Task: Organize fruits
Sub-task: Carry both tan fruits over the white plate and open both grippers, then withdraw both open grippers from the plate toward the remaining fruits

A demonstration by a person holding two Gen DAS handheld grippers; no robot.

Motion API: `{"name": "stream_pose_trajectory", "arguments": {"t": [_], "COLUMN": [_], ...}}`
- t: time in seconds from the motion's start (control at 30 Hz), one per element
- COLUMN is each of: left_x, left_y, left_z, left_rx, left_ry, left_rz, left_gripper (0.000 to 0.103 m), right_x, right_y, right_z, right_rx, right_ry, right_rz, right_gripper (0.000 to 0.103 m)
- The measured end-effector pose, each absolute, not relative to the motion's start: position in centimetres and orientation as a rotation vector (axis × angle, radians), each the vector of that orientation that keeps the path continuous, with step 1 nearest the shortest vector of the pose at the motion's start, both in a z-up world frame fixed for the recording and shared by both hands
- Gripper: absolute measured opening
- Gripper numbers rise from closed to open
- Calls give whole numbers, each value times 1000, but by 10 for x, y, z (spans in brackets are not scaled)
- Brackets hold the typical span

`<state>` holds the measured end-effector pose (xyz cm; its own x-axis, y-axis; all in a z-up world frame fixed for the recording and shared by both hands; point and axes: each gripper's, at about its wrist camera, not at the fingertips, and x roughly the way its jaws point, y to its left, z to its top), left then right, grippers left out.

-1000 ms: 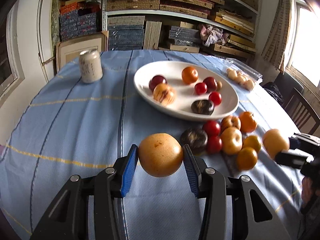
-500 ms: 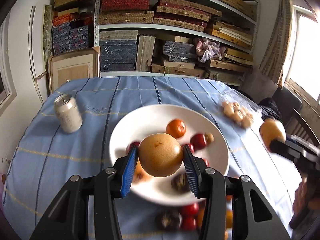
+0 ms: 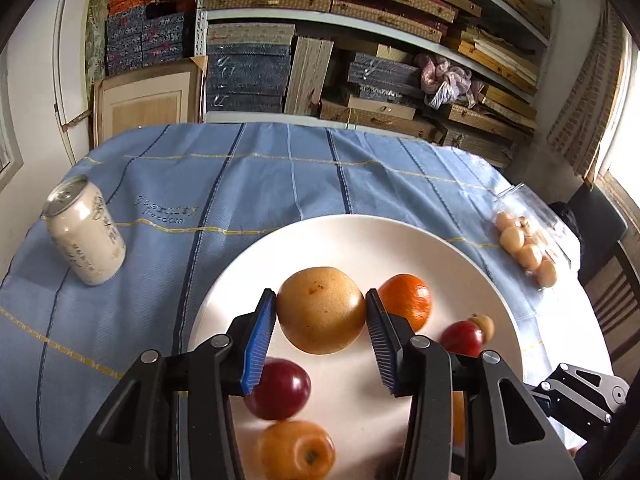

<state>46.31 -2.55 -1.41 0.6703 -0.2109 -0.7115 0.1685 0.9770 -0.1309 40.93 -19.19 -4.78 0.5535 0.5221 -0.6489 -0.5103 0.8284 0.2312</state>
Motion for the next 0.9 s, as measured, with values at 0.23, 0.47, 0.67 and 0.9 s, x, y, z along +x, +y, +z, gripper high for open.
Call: {"name": "stream_pose_trajectory", "arguments": {"t": [0.23, 0.47, 0.67, 0.9], "left_x": [471, 460, 435, 364], "left_y": [-28, -26, -21, 7], "left_z": [-27, -14, 13, 31], "left_rx": [-28, -11, -26, -44], "left_ry": [831, 784, 703, 653], "left_rz": [-203, -191, -187, -135], "left_gripper": [46, 46, 55, 85], "right_x": [422, 415, 404, 375], "right_y": [-183, -188, -192, -181], "right_z": [-66, -57, -30, 0], "right_rx": [-18, -8, 7, -48], "right_ry": [821, 787, 727, 651], "right_rz": [606, 604, 643, 726], "right_gripper": [44, 44, 50, 68]}}
